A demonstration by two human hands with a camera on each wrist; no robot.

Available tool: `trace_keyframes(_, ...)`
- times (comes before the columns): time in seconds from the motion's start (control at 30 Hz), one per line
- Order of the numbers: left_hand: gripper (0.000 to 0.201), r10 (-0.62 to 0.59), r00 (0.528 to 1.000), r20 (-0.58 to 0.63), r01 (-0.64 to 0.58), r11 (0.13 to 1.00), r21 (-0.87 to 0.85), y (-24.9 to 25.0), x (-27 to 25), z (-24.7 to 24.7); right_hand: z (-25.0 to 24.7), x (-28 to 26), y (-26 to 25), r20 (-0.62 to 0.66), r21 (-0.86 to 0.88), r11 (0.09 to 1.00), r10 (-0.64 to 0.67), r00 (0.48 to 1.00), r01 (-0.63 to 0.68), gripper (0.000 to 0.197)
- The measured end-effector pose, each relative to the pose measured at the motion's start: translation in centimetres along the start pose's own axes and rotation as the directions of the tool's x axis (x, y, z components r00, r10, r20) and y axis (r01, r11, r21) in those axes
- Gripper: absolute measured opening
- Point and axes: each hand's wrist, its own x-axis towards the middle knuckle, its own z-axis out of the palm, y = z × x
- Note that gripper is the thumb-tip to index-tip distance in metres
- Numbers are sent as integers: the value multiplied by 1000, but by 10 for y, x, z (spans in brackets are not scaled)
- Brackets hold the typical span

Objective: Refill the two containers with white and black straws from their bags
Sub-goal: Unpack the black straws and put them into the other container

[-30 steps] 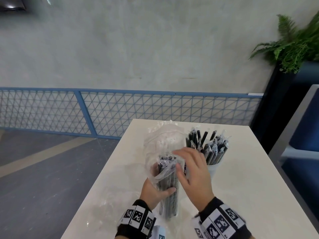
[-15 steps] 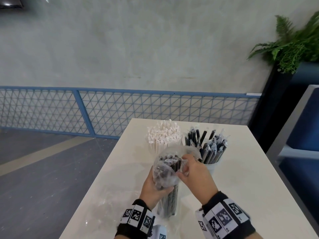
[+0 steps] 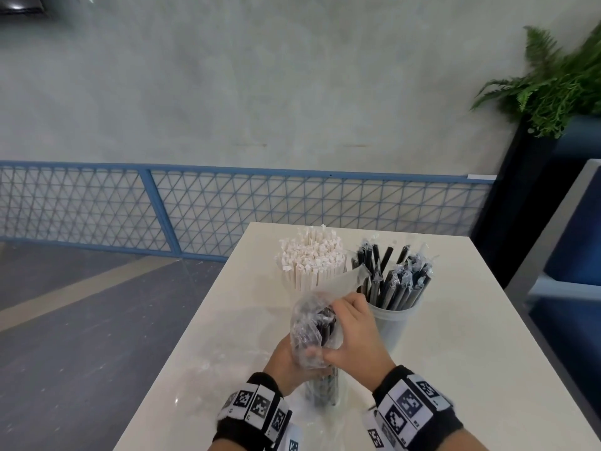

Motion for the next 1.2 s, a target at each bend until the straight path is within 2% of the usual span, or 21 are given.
trace_keyframes(0.07,37,-13,999,45,11,999,53,0,0,0,6,0,2,-46,-32,999,-1,999,0,59)
trace_keyframes(0.13,37,-24,997,70,17,994,106,-2,1,-1,8,3,0,-10,-10,999,51,999,-51,62)
trace_keyframes(0.17,37,-23,996,85,11,991,132,-2,2,-1,8,4,0,52,51,991,125,991,-127,64)
trace_keyframes(0.23,40,-19,994,105,0,983,184,-1,2,-1,8,3,1,187,227,921,277,942,-316,68)
trace_keyframes(0.3,40,-25,991,135,-3,978,207,-1,4,-1,9,-1,2,243,326,848,353,904,-418,72)
trace_keyframes(0.37,37,-25,985,172,-11,979,203,-3,5,-1,13,-7,1,196,281,868,365,910,-409,73)
trace_keyframes(0.4,36,-34,981,190,-4,980,200,-5,5,0,15,-10,0,124,206,909,343,931,-363,73)
trace_keyframes(0.47,39,-52,977,207,11,981,195,-8,4,0,17,-13,-2,-25,98,972,218,976,-215,73)
trace_keyframes(0.5,38,-65,975,210,25,982,188,-10,3,1,18,-14,-2,-51,105,981,171,984,-165,72)
trace_keyframes(0.53,33,-93,970,225,52,982,182,-11,2,2,17,-14,-4,-23,172,970,177,984,-170,72)
trace_keyframes(0.57,26,-109,966,235,68,982,176,-12,1,3,15,-14,-6,28,291,934,209,977,-208,75)
trace_keyframes(0.63,16,-132,953,273,81,978,190,-12,2,4,13,-13,-4,132,534,792,269,954,-297,79)
trace_keyframes(0.7,27,-159,940,301,94,971,220,-15,6,4,16,-14,1,170,631,701,293,941,-332,74)
trace_keyframes(0.77,19,-158,944,289,96,972,216,-20,7,4,22,-15,0,194,627,687,317,928,-366,74)
trace_keyframes(0.83,34,-148,957,249,89,969,232,-25,12,4,35,-18,3,189,605,684,375,908,-408,77)
trace_keyframes(0.93,62,-211,966,146,173,956,238,-23,13,7,52,-22,8,167,511,721,451,877,-468,83)
trace_keyframes(0.97,71,-224,964,142,187,954,233,-24,14,8,55,-23,9,166,488,722,474,865,-490,81)
trace_keyframes(1.03,82,-218,957,193,167,954,251,-28,15,8,57,-22,10,149,507,698,507,849,-506,64)
trace_keyframes(1.1,69,-239,952,193,175,939,295,-26,10,10,52,-19,7,125,527,684,524,843,-503,47)
trace_keyframes(1.2,39,-201,963,179,151,954,261,-25,6,14,40,-13,3,89,573,661,536,839,-484,37)
